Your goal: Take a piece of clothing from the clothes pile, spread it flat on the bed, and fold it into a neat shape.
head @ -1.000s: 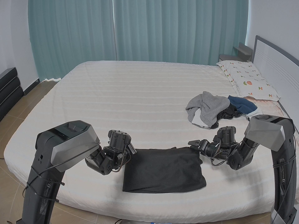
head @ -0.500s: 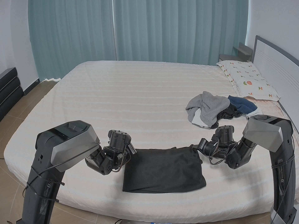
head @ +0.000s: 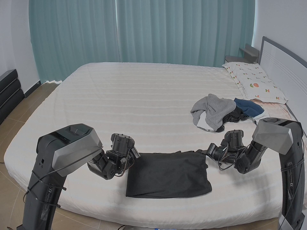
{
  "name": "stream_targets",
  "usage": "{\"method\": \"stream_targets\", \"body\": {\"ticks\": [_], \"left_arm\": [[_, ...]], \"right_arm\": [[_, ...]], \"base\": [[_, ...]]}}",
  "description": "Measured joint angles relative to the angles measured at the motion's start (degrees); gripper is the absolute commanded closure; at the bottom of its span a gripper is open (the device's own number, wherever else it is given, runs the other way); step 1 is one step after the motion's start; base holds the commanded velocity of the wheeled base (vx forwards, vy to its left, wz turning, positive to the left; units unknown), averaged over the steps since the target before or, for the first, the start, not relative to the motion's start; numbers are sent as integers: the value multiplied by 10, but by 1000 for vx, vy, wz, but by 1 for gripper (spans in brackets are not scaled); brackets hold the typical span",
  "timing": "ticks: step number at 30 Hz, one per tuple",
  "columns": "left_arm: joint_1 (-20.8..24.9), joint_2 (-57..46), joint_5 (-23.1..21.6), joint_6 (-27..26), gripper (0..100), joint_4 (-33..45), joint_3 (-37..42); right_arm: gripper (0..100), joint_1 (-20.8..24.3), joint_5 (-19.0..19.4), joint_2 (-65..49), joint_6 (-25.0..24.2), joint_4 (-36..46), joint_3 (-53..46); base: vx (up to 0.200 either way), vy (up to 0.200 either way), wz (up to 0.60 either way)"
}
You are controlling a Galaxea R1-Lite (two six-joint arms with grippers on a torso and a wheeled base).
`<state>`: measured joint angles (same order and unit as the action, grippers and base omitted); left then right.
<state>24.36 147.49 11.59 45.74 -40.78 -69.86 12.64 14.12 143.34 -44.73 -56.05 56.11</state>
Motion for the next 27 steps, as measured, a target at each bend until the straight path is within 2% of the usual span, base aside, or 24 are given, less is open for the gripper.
{"method": "stream_targets", "body": {"ticks": [21, 22, 27], "left_arm": [[0, 0, 0, 0, 100, 0, 1], [0, 0, 0, 0, 100, 0, 1], [0, 0, 1, 0, 100, 1, 0]], "right_arm": [[100, -14, -6, -2, 20, 0, -11], [0, -13, -6, -2, 20, 0, -11], [0, -13, -6, -5, 22, -3, -19]], "base": [[0, 0, 0], [0, 0, 0], [0, 0, 0]]}}
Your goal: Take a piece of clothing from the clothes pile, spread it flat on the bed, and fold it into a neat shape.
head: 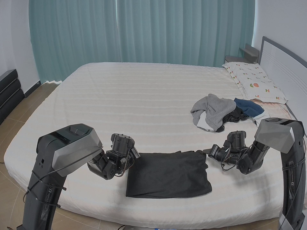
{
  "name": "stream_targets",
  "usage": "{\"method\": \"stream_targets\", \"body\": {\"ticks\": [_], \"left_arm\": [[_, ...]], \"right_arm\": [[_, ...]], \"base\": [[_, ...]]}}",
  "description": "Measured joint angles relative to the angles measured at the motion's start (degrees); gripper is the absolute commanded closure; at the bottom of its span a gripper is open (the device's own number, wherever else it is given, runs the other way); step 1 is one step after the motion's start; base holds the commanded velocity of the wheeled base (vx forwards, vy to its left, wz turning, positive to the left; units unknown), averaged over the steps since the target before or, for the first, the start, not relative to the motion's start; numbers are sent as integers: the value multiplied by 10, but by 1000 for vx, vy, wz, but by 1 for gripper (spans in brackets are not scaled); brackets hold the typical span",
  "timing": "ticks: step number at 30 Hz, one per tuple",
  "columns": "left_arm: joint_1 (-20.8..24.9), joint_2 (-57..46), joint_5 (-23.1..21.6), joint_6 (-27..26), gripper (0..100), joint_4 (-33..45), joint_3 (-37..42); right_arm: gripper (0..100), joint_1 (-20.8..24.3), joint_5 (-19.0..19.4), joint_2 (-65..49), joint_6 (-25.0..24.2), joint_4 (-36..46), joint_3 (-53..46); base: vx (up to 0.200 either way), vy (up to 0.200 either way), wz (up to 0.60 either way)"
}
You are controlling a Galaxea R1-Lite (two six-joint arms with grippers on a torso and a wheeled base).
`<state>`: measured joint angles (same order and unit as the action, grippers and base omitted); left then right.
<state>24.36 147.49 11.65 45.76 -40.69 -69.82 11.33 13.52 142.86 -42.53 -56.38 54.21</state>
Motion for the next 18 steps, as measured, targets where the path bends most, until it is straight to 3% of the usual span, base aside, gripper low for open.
{"method": "stream_targets", "body": {"ticks": [5, 18], "left_arm": [[0, 0, 0, 0, 100, 0, 0], [0, 0, 0, 0, 100, 1, 0]], "right_arm": [[0, -6, 12, -36, 16, 3, -49], [0, 6, 45, -119, 134, -15, -251]], "base": [[0, 0, 0], [0, 0, 0]]}}
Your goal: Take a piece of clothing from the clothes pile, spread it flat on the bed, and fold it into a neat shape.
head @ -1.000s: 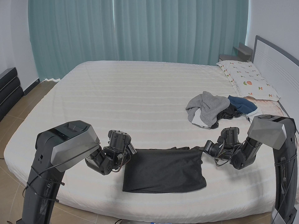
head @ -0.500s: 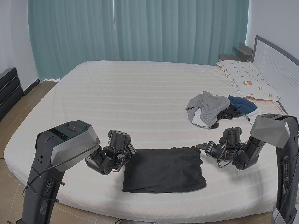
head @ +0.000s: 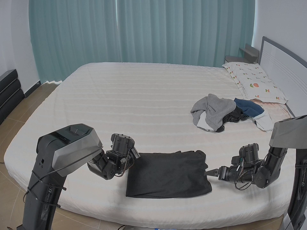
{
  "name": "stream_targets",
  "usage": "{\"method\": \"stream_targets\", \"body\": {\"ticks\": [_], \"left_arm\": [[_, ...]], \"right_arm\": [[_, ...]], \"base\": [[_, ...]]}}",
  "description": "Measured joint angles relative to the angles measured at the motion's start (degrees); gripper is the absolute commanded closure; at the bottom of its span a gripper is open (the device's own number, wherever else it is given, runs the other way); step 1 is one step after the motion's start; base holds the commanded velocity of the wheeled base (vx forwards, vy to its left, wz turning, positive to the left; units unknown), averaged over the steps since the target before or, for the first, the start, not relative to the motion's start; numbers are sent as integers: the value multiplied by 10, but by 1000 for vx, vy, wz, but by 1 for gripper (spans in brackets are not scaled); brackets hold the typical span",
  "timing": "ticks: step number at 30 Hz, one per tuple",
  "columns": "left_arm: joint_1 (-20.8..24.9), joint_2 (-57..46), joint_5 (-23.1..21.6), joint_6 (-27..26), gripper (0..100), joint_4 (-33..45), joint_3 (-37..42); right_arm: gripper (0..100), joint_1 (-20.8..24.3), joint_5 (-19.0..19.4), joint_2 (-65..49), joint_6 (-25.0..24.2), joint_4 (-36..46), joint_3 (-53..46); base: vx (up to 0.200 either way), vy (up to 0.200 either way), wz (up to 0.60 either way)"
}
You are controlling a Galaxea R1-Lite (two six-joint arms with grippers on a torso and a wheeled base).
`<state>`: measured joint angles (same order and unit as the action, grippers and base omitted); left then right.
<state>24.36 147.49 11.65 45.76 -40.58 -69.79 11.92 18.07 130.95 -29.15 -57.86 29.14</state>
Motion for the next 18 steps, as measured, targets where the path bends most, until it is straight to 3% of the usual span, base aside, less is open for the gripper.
{"method": "stream_targets", "body": {"ticks": [4, 12, 13, 18], "left_arm": [[0, 0, 0, 0, 100, 0, 0], [-1, 0, 0, 0, 100, -1, 0], [-1, 0, 0, 0, 100, -1, 0], [-1, 0, 0, 0, 100, -1, 0]], "right_arm": [[0, 9, 10, 0, 52, -44, -44], [0, 46, 4, 23, 72, -92, -84], [100, 50, 2, 25, 72, -92, -85], [100, 62, -10, 34, 74, -94, -87]], "base": [[0, 0, 0], [0, 0, 0], [0, 0, 0], [0, 0, 0]]}}
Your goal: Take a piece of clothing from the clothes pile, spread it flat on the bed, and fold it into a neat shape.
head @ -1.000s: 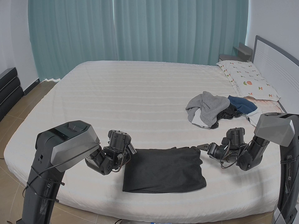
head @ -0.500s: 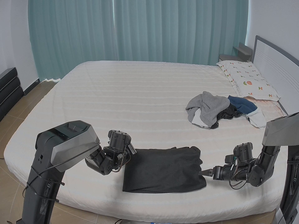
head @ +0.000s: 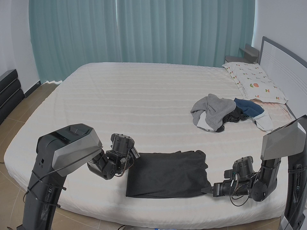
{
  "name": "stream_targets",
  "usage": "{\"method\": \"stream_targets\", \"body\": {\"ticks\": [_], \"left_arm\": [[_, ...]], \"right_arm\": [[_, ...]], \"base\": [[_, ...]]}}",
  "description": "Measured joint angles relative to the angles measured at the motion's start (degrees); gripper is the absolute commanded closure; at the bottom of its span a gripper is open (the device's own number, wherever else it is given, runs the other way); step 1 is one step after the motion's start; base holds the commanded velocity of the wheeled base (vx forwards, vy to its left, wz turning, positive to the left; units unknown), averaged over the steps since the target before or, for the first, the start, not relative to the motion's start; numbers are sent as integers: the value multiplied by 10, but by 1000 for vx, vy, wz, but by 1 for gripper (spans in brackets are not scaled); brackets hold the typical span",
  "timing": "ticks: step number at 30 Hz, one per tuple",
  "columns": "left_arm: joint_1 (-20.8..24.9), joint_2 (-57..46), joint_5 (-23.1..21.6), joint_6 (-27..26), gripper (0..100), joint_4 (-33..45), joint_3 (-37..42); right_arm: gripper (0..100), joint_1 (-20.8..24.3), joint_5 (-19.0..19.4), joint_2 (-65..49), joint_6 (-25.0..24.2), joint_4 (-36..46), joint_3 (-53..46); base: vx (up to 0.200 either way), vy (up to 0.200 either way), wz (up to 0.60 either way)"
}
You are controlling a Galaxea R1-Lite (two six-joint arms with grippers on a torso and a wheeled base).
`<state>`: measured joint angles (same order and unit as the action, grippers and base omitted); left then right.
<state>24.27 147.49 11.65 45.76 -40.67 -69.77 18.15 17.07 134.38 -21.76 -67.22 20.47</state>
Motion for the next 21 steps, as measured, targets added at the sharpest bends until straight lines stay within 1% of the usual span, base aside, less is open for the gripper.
{"method": "stream_targets", "body": {"ticks": [3, 5, 13, 21], "left_arm": [[0, 0, 0, 0, 100, 0, 0], [0, 0, 0, 0, 100, 0, 0], [0, 0, 0, 0, 100, 1, -1], [-1, 0, 0, 0, 100, 2, -1]], "right_arm": [[100, 2, -18, 3, 14, 0, -3], [100, 2, -21, 4, 20, 0, -6], [100, -5, -22, 2, 41, -1, -29], [100, -10, -22, 0, 55, -22, -44]], "base": [[0, 0, 0], [0, 0, 0], [0, 0, 0], [0, 0, 0]]}}
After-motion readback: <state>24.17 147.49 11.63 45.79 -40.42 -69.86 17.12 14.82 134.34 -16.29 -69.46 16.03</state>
